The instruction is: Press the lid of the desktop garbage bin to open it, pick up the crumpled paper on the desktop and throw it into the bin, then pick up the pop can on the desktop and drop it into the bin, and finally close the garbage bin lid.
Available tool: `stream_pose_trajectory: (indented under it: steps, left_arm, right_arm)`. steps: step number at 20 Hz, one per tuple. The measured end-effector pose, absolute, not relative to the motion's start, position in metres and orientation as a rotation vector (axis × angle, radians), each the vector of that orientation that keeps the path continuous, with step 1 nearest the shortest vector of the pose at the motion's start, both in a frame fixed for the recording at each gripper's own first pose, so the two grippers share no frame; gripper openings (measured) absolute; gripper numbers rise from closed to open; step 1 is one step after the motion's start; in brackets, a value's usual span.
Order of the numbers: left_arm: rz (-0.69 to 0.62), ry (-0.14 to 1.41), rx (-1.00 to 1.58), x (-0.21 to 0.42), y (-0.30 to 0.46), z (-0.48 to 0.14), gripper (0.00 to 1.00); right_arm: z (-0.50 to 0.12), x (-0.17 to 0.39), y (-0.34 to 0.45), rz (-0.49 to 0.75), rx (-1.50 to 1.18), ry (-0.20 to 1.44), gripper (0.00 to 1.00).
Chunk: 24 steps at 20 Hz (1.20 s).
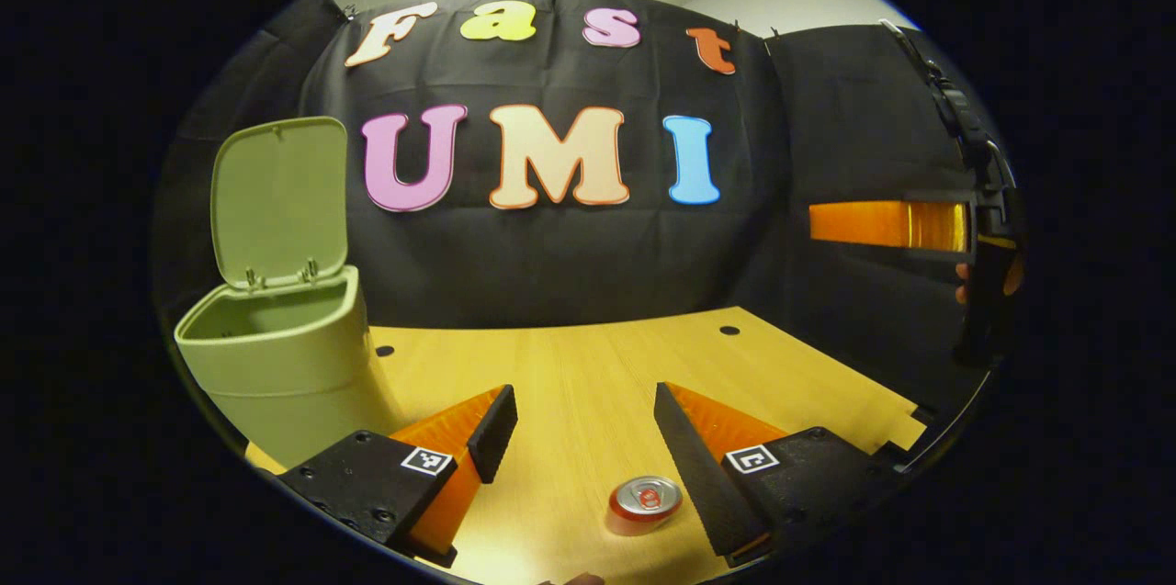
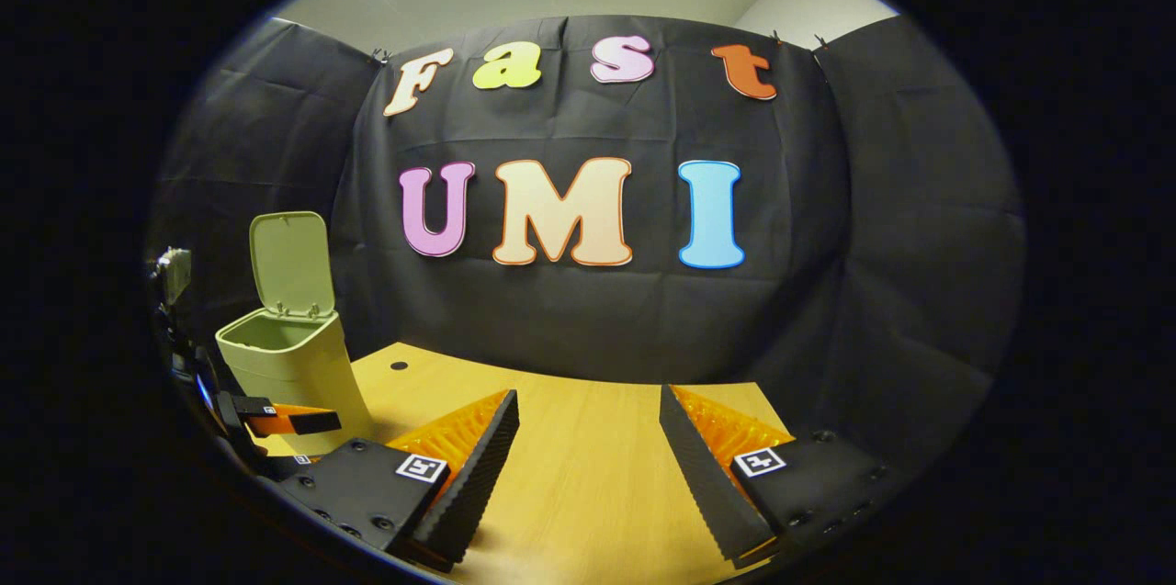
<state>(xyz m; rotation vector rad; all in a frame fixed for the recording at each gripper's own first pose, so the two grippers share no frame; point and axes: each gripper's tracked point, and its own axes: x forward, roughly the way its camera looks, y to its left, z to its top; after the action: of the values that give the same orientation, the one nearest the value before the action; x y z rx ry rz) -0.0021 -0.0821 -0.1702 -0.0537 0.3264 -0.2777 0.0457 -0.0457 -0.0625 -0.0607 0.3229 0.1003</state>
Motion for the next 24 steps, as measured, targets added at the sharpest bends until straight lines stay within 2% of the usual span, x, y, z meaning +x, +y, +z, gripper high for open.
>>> stream_pose_trajectory:
  steps: [3, 8, 18, 19, 21, 24]
  left_arm:
    - [-0.297, 0.397, -0.076, -0.009, -0.101, -0.201, 0.93]
    - [-0.301, 0.480, -0.078, -0.017, -0.120, -0.241, 0.93]
    - [-0.261, 0.623, -0.042, -0.026, -0.125, -0.319, 0.93]
    - [-0.252, 0.623, -0.041, -0.025, -0.124, -0.324, 0.92]
    - [-0.254, 0.613, -0.031, -0.017, -0.124, -0.320, 0.77]
    - [-0.254, 0.591, -0.030, -0.009, -0.118, -0.297, 0.77]
  right_arm:
    - [-0.068, 0.034, -0.068, 0.077, -0.085, 0.347, 0.95]
    - [-0.077, 0.019, -0.095, 0.052, -0.106, 0.382, 0.99]
    - [-0.093, -0.008, -0.126, 0.016, -0.135, 0.443, 0.99]
    - [-0.094, -0.008, -0.125, 0.012, -0.137, 0.452, 0.99]
    - [-0.093, -0.011, -0.126, 0.010, -0.140, 0.452, 0.99]
    - [-0.089, -0.023, -0.125, 0.017, -0.148, 0.418, 0.99]
